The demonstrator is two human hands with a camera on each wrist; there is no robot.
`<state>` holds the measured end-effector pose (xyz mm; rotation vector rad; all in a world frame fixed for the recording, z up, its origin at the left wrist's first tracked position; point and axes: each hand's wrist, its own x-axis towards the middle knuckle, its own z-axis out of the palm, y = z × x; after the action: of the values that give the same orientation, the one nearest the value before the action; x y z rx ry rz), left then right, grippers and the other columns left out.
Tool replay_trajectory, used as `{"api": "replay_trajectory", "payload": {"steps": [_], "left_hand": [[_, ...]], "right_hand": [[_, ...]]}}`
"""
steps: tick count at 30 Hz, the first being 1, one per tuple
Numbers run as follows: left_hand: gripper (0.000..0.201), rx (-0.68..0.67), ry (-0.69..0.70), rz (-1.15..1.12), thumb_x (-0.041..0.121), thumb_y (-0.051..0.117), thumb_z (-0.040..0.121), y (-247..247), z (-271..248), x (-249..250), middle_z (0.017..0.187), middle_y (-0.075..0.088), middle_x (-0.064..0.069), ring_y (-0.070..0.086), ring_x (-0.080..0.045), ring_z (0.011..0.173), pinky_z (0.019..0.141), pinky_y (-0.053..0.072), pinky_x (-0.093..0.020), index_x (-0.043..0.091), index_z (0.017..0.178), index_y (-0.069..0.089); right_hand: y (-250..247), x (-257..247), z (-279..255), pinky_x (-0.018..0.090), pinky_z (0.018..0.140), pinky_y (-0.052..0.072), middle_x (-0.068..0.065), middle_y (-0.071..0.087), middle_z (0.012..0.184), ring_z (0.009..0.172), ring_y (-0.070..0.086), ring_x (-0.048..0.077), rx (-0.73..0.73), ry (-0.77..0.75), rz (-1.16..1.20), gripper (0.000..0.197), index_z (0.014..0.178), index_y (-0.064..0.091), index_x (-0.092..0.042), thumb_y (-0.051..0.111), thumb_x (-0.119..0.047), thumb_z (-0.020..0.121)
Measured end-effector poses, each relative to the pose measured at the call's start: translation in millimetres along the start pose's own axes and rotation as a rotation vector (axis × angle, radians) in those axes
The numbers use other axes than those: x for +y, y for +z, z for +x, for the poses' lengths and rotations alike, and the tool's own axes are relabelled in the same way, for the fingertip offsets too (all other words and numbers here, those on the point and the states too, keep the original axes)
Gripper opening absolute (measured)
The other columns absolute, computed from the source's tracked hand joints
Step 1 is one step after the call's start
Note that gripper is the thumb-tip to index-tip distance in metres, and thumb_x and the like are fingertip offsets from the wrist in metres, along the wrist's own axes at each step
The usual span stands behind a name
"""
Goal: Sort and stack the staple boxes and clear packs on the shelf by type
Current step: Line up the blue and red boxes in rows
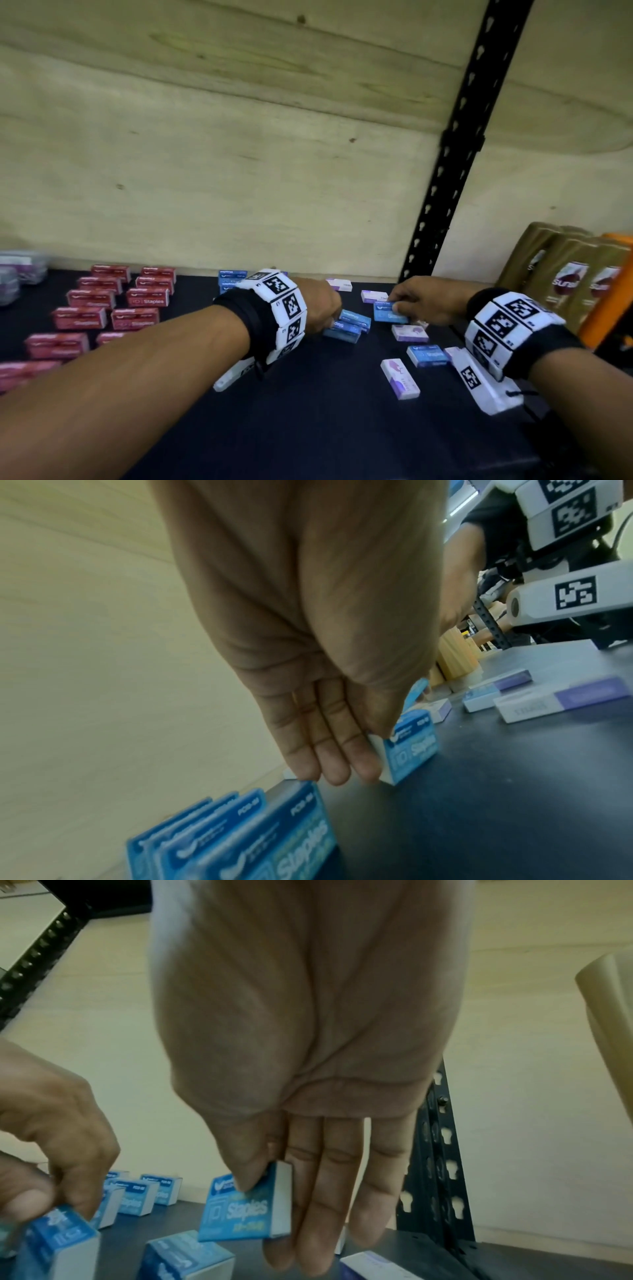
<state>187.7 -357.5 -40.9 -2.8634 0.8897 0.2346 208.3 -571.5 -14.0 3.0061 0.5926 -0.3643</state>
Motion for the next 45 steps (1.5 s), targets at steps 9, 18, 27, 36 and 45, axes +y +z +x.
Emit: {"api": "replay_trajectory", "payload": {"steps": [9, 18, 27, 36, 45], "left_hand": [[0.03, 0.012, -0.001, -0.026, 0.021, 0.04, 0.102, -3.6, -45.1, -1.1, 0.113, 0.063, -0.01, 0.058, -0.026, 0.102, 0.081, 0.043, -0.031, 0.007, 0.117, 0.063], [0.026, -0.014, -0.136, -0.058, 0.028, 0.042, 0.101, -17.0, -98.6, -32.0, 0.095, 0.064, 0.0, 0.053, -0.018, 0.084, 0.079, 0.044, -0.029, 0.015, 0.099, 0.064], [0.028, -0.21, -0.255, -0.068, 0.032, 0.045, 0.1, 7.0, -142.3, -53.9, 0.11, 0.068, 0.005, 0.061, -0.014, 0.1, 0.091, 0.043, -0.028, 0.02, 0.113, 0.067], [0.035, -0.191, -0.325, -0.088, 0.035, 0.043, 0.102, 16.7, -148.1, -56.1, 0.132, 0.057, 0.002, 0.055, -0.019, 0.117, 0.101, 0.043, -0.035, 0.022, 0.131, 0.057], [0.027, -0.151, -0.397, -0.22, 0.044, 0.052, 0.094, 22.8, -150.2, -61.6, 0.116, 0.058, 0.005, 0.056, -0.015, 0.1, 0.093, 0.046, -0.033, 0.029, 0.117, 0.053]], "right_hand": [[5.7, -39.4, -13.1, 0.018, 0.071, 0.046, -0.008, 0.072, 0.083, 0.073, 0.064, 0.002, -0.021, 0.01, 0.108, 0.009, 0.091, 0.054, -0.03, 0.052, -0.032, 0.1], [1.2, -78.2, -15.8, 0.021, 0.069, 0.043, -0.004, 0.071, 0.088, 0.075, 0.059, 0.008, -0.032, -0.05, 0.086, 0.017, 0.111, 0.057, -0.024, 0.048, -0.034, 0.101], [23.2, -125.8, -2.8, 0.027, 0.087, 0.043, -0.011, 0.058, 0.105, 0.097, 0.054, 0.011, -0.014, -0.202, 0.014, 0.015, 0.11, 0.058, -0.03, 0.053, -0.037, 0.097], [29.5, -151.5, 13.4, 0.024, 0.079, 0.04, -0.011, 0.058, 0.098, 0.09, 0.054, 0.011, 0.014, -0.266, 0.082, 0.017, 0.111, 0.061, -0.027, 0.057, -0.035, 0.096], [17.4, -146.4, 21.5, 0.023, 0.078, 0.042, -0.015, 0.059, 0.091, 0.09, 0.058, 0.01, 0.074, -0.218, 0.173, 0.013, 0.101, 0.06, -0.033, 0.064, -0.039, 0.09]]}}
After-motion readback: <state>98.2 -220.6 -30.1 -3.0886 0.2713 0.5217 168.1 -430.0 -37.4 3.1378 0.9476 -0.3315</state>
